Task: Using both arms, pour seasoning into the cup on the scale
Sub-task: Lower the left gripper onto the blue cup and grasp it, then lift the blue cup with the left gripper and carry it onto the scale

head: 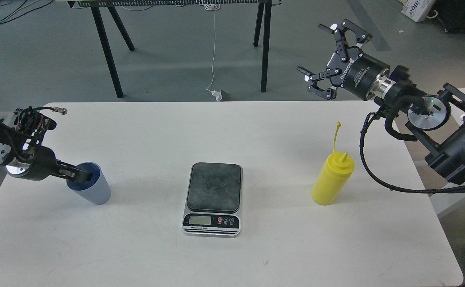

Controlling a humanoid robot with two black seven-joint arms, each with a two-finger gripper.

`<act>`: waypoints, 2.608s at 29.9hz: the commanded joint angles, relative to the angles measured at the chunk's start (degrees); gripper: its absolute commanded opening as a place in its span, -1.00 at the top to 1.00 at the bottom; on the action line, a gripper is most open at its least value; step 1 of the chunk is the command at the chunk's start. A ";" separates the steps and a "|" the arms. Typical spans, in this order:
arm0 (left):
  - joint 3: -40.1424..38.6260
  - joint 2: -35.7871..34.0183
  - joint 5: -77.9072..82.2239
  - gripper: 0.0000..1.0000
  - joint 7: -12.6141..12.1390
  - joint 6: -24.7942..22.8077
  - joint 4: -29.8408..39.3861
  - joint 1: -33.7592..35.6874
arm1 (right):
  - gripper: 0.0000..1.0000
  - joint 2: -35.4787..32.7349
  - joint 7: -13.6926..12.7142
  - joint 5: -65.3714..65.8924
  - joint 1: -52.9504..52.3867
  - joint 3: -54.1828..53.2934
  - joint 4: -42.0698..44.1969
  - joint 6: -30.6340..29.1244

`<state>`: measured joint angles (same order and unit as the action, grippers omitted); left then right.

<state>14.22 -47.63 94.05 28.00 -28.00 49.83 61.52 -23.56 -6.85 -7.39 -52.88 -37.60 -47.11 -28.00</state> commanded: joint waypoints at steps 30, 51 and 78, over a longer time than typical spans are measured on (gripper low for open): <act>-0.86 7.62 -2.99 1.00 0.00 0.00 0.18 12.04 | -1.00 2.11 -0.53 0.01 -6.79 -0.55 5.96 0.00; -0.86 20.81 -5.89 1.00 0.00 0.00 8.35 14.59 | -1.00 9.93 -0.45 -0.17 -13.92 -4.50 17.66 0.23; -0.68 23.37 -5.36 0.67 0.00 0.00 7.30 10.81 | -1.00 9.84 -0.36 -0.17 -12.51 -4.42 17.49 0.14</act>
<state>13.54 -24.08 88.68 28.00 -28.01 57.13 72.36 -13.71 -7.21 -7.56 -65.71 -42.04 -29.60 -27.79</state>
